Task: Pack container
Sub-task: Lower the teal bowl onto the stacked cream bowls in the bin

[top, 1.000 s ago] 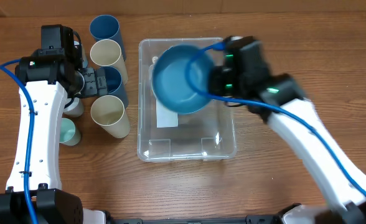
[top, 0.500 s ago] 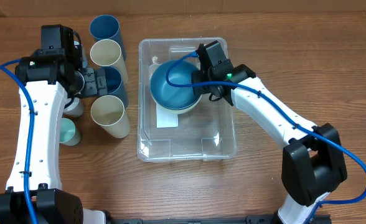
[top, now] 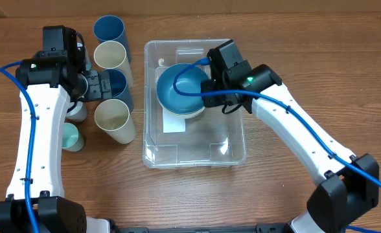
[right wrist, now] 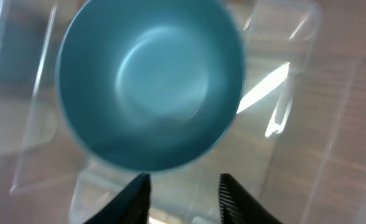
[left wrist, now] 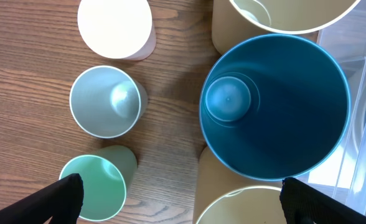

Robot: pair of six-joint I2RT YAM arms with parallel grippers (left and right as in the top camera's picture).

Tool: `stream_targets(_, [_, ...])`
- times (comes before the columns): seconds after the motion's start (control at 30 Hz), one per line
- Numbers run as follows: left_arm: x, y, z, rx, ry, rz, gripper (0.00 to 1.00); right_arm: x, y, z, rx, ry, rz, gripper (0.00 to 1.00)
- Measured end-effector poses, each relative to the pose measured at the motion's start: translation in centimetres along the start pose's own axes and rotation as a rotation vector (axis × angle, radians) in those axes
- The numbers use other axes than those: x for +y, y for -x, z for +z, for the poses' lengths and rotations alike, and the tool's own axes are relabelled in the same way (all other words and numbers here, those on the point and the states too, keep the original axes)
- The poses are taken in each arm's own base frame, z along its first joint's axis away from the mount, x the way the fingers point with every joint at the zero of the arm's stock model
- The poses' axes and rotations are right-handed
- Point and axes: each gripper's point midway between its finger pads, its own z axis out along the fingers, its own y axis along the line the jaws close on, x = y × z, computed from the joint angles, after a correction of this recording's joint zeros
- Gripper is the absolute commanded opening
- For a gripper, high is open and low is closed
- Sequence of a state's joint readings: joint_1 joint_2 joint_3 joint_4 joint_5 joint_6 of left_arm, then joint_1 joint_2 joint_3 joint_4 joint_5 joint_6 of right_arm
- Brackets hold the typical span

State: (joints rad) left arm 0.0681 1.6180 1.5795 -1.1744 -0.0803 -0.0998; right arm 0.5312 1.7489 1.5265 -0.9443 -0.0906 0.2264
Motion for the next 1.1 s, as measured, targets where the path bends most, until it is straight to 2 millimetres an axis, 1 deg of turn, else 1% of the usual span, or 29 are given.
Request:
stream_targets(0.07, [0.0, 0.0, 0.0, 0.0, 0.0, 0.0, 1.0, 0.9, -0.5, 0.1, 0.016, 0.024, -0.008, 0.24])
stream_targets(0.13, [0.0, 0.0, 0.0, 0.0, 0.0, 0.0, 1.0, 2.0, -0.6, 0.3, 0.015, 0.05, -0.021, 0.16])
stream_targets(0.17, [0.0, 0.0, 0.0, 0.0, 0.0, 0.0, 1.0, 2.6, -0.6, 0.4, 0.01, 0.062, -0.031, 0.09])
stream_targets(0.2, [0.0, 0.0, 0.0, 0.0, 0.0, 0.0, 1.0, 3.1, -0.6, 0.7, 0.007, 0.071, -0.039, 0.04])
stream_targets(0.3, [0.0, 0.0, 0.0, 0.0, 0.0, 0.0, 1.0, 4.0, -1.6, 2.1, 0.041, 0.085, -0.047, 0.04])
stream_targets(0.43, [0.0, 0.0, 0.0, 0.0, 0.0, 0.0, 1.0, 4.2, -3.7, 4.2, 0.119, 0.072, -0.045, 0.04])
stream_targets(0.53, [0.0, 0.0, 0.0, 0.0, 0.0, 0.0, 1.0, 4.7, -4.7, 4.7, 0.146, 0.069, -0.052, 0.04])
stream_targets(0.63, [0.0, 0.0, 0.0, 0.0, 0.0, 0.0, 1.0, 5.8, -4.9, 5.3, 0.125, 0.089, -0.071, 0.04])
stream_targets(0.7, [0.0, 0.0, 0.0, 0.0, 0.0, 0.0, 1.0, 6.0, -5.2, 5.9, 0.119, 0.097, -0.079, 0.04])
stream_targets(0.93, [0.0, 0.0, 0.0, 0.0, 0.0, 0.0, 1.0, 5.9, -5.5, 8.4, 0.077, 0.114, -0.084, 0.04])
stream_targets(1.0, [0.0, 0.0, 0.0, 0.0, 0.0, 0.0, 1.0, 6.1, -5.0, 8.6, 0.054, 0.119, -0.085, 0.04])
stream_targets(1.1, [0.0, 0.0, 0.0, 0.0, 0.0, 0.0, 1.0, 6.1, -3.4, 8.7, -0.015, 0.104, -0.09, 0.04])
